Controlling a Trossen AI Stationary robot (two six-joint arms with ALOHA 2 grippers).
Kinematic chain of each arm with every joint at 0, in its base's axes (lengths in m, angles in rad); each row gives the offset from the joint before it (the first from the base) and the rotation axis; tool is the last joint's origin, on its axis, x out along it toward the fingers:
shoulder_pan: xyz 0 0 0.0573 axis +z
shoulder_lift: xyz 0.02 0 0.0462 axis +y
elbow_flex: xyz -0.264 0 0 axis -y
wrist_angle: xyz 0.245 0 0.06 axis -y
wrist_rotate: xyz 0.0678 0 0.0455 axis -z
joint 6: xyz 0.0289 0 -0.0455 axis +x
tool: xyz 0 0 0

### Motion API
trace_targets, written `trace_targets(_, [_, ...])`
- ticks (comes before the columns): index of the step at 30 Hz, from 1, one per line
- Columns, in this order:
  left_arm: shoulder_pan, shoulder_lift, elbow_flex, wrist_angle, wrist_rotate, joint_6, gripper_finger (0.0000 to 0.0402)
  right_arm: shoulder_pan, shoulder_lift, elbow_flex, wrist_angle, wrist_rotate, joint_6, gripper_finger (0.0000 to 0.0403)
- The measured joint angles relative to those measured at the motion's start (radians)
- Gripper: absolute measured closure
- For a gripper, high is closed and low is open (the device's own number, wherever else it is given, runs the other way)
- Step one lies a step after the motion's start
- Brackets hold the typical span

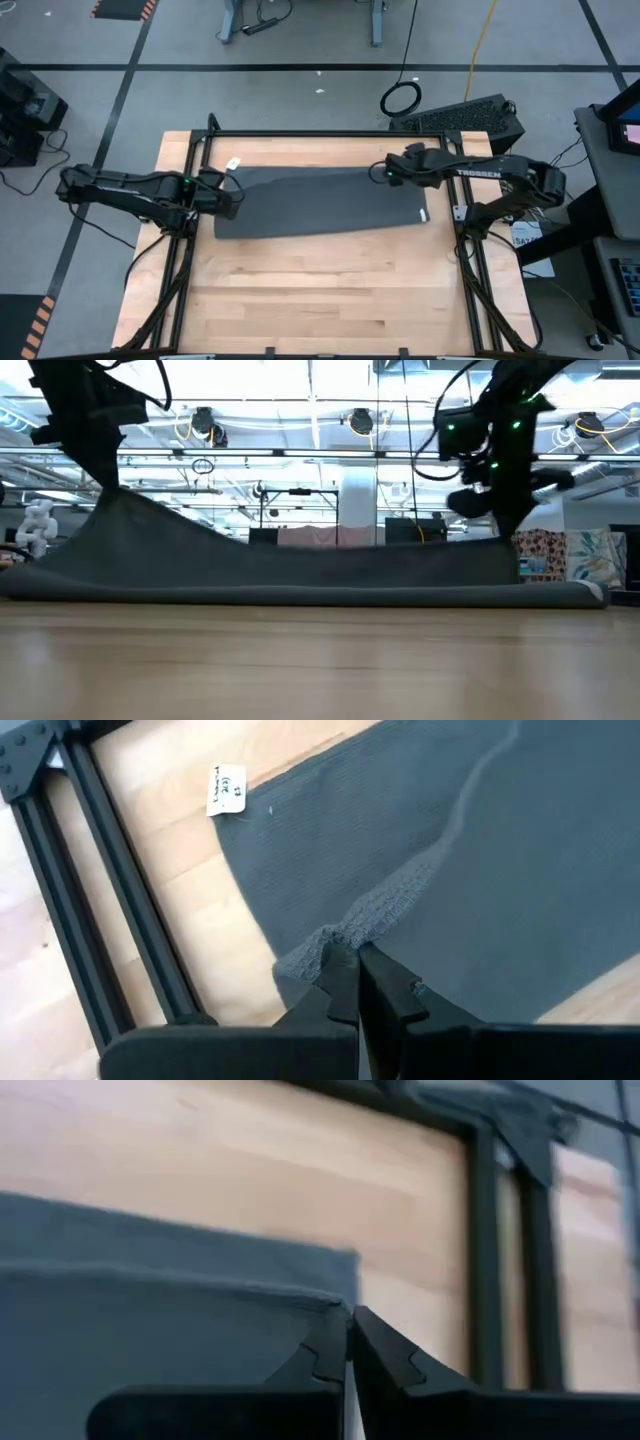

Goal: Roll towel into tight, uniform cylinder
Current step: Roll the towel

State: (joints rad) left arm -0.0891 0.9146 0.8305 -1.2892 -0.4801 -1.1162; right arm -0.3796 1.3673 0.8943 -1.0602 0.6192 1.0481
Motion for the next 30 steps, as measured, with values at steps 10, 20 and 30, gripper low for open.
trace_targets(10, [0.0,0.0,0.074,-0.002,-0.074,0.156,0.0401,0.1,-0.15,0.201,-0.328,-0.028,0.138,0.0401])
trace_targets(20, [0.0,0.0,0.116,-0.011,-0.119,0.262,0.0401,0.311,-0.173,0.414,-0.482,-0.3,0.292,0.0401])
trace_targets(30, [-0.003,-0.008,0.137,-0.038,-0.147,0.275,0.0401,0.646,-0.167,0.43,-0.51,-0.432,0.662,0.0401])
